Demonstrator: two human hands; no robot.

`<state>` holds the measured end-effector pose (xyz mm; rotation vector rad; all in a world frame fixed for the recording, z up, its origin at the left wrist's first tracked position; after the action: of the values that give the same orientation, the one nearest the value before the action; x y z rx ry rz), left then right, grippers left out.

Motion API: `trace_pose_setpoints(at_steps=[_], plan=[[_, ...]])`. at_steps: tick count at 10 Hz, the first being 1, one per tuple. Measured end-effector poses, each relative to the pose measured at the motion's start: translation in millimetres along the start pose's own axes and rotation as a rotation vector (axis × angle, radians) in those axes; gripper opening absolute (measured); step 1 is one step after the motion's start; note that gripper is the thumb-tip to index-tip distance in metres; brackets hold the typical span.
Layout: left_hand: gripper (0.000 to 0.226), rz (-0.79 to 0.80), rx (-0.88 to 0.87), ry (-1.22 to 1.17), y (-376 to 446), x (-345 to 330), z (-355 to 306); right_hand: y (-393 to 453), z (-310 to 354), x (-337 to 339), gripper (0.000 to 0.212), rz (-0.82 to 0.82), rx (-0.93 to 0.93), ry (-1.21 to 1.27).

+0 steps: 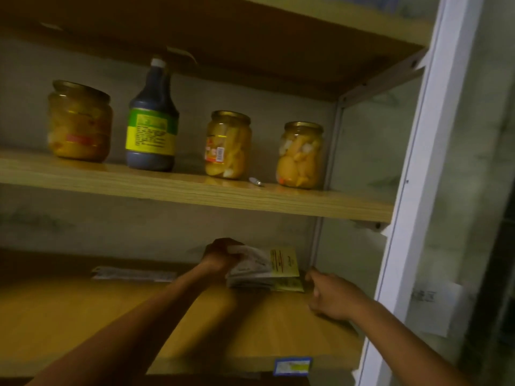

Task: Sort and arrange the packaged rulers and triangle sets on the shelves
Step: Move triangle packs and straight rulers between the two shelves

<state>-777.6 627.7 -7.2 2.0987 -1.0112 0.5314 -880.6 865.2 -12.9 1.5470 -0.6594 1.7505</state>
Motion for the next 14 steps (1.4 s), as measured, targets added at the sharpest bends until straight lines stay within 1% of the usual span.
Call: trace_pose_setpoints(at_steps=[1, 2, 3, 4, 5, 6, 7, 8, 9, 10, 11, 12, 13, 14], plan=[[0.029, 0.072, 0.006, 0.032, 24, -25, 14, 4, 1, 1, 0.051, -0.006, -0.011, -0.011], [0.039, 0.102, 0.046, 0.018, 58, -53, 61, 12, -5, -1, 0.056, 0.005, -0.032, -0.039], [0.040, 0.147, 0.073, -0.019, 54, -53, 57, 25, -9, -3, 0.059, -0.021, -0.046, -0.044], [0.031, 0.185, 0.055, 0.016, 63, -64, 66, 36, -10, -5, 0.063, -0.019, -0.056, -0.027], [0.038, 0.202, 0.020, 0.058, 69, -72, 76, 44, -10, -7, 0.066, -0.008, -0.072, -0.012], [0.052, 0.170, -0.038, 0.247, 65, -73, 70, 48, -9, -11, 0.069, 0.001, -0.086, -0.010], [0.050, 0.151, -0.029, 0.387, 59, -70, 64, 45, -4, -13, 0.065, 0.014, -0.070, 0.002], [0.042, 0.180, -0.062, 0.392, 54, -54, 56, 37, 1, -11, 0.051, 0.018, -0.048, 0.026], [0.041, 0.283, 0.003, 0.310, 41, -30, 49, 30, 4, -8, 0.046, 0.027, -0.019, 0.066], [0.029, 0.449, 0.078, 0.123, 8, -3, 48, 24, 17, -8, 0.049, 0.077, 0.049, 0.213], [0.020, 0.389, 0.125, 0.060, -36, 36, 48, 15, 40, -16, 0.048, 0.138, 0.117, 0.302], [0.026, 0.310, 0.155, 0.081, -89, 74, 24, 7, 66, -31, 0.042, 0.154, 0.187, 0.287], [0.033, 0.277, 0.212, 0.210, -133, 106, 31, -9, 103, -38, 0.043, 0.159, 0.264, 0.285], [0.037, 0.220, 0.262, 0.283, -179, 146, 37, -27, 147, -40, 0.048, 0.209, 0.333, 0.272]])
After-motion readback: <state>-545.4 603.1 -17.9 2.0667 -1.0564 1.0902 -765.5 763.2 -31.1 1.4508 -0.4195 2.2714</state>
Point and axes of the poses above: each hand's wrist, its own y-axis towards the middle knuckle, its own x-axis out of the back of the hand, z = x × y, the point moved 3 cm from there along y, towards the middle knuckle, and after that the axes turned 10 degrees about -x, right-handed, at the moved point
